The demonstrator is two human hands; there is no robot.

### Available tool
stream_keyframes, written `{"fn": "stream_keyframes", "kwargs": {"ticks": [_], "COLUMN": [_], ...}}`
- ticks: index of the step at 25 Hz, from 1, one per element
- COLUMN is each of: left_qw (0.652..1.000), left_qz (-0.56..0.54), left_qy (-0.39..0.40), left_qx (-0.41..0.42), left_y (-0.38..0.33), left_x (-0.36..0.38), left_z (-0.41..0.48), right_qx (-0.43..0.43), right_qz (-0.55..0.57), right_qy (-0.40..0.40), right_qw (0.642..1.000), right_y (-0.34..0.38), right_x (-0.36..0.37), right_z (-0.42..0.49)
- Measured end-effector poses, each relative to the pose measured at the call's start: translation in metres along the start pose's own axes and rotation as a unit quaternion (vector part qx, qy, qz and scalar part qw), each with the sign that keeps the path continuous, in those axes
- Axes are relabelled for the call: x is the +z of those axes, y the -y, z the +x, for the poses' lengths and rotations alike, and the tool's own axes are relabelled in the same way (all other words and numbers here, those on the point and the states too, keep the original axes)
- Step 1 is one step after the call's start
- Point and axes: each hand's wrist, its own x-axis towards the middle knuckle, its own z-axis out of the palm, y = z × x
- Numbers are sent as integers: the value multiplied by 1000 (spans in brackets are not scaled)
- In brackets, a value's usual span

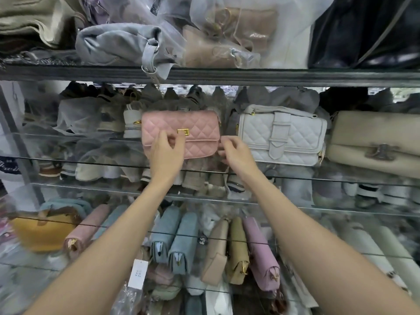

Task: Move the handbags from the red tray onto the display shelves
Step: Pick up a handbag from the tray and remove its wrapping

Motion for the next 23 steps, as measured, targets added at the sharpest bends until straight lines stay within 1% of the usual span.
{"fn": "stream_keyframes", "kwargs": {"ticks": [2, 4, 6, 8, 9, 10, 13, 16, 18, 20, 23], "left_qw": [997, 993, 976, 974, 969, 956, 902, 846, 809, 762, 683], "left_qz": [-45, -57, -99, -118, -131, -158, -219, -253, -263, -270, -285], "left_qy": [52, 95, 183, 186, 203, 237, 361, 460, 517, 579, 665], "left_qx": [36, 41, 62, 58, 59, 67, 87, 93, 96, 107, 104], "left_y": [-13, -28, -63, -72, -84, -105, -162, -215, -244, -273, -306], "left_x": [25, 43, 83, 92, 105, 119, 171, 206, 217, 224, 225], "left_z": [-19, -33, -72, -77, -87, -108, -184, -277, -336, -406, -504], "right_qx": [-4, 2, 4, 5, 7, 21, 35, 79, 108, 144, 196], "right_qz": [0, 0, 3, -18, -49, -76, -111, -159, -173, -191, -184], "right_qy": [-11, -29, -110, -103, -120, -159, -280, -374, -417, -472, -552], "right_qw": [1000, 1000, 994, 994, 992, 984, 953, 910, 886, 848, 789], "right_y": [3, 9, 8, 10, 10, 14, 16, 15, 16, 14, 4], "right_x": [-27, -49, -109, -125, -143, -173, -261, -336, -368, -396, -424], "right_z": [-20, -38, -76, -86, -100, -123, -197, -294, -357, -427, -526]}}
